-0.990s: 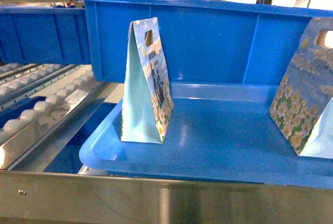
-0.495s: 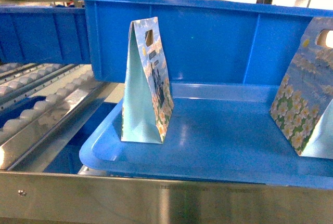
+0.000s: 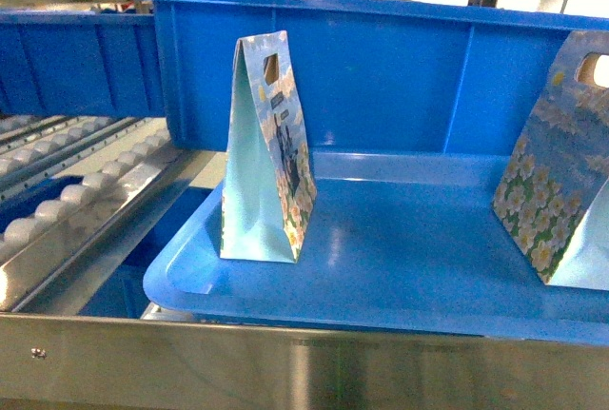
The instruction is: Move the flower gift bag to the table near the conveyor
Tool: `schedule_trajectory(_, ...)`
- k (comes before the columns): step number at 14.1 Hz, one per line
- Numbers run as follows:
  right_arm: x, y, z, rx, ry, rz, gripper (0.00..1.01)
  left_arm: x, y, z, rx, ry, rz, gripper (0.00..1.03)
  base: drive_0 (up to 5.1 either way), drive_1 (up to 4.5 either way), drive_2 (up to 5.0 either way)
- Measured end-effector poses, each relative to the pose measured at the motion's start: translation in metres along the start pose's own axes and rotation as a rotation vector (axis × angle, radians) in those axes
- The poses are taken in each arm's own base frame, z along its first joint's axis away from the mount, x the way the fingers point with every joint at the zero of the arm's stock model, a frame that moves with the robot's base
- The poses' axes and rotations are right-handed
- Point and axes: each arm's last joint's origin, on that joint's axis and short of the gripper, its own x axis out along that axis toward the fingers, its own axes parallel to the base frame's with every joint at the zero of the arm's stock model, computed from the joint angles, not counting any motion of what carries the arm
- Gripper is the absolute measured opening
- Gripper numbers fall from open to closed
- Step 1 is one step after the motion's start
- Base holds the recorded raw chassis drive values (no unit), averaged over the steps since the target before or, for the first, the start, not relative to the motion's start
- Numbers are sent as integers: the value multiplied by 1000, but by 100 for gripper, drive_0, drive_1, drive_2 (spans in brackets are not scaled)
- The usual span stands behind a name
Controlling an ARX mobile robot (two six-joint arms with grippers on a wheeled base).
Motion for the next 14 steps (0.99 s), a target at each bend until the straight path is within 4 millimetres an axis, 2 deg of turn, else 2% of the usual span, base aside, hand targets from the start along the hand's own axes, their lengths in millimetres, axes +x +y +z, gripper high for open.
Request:
schedule_trajectory(2,18,2,13,0,-2,-10,98,14,-1,9,1,19,-23,98,0,0,0)
schedule_trajectory(4,36,0,9,-5,40,-21,98,24,-3,16,26,18,-7,98,0,0,0)
schedule_trajectory(7,50,-14,11,-14,61,-78,98,23,-3,16,31,21,-4,98,0,0,0)
schedule_trajectory(14,92,-12,3,-33,158,-103,98,23,-3,16,31,21,-4,98,0,0,0)
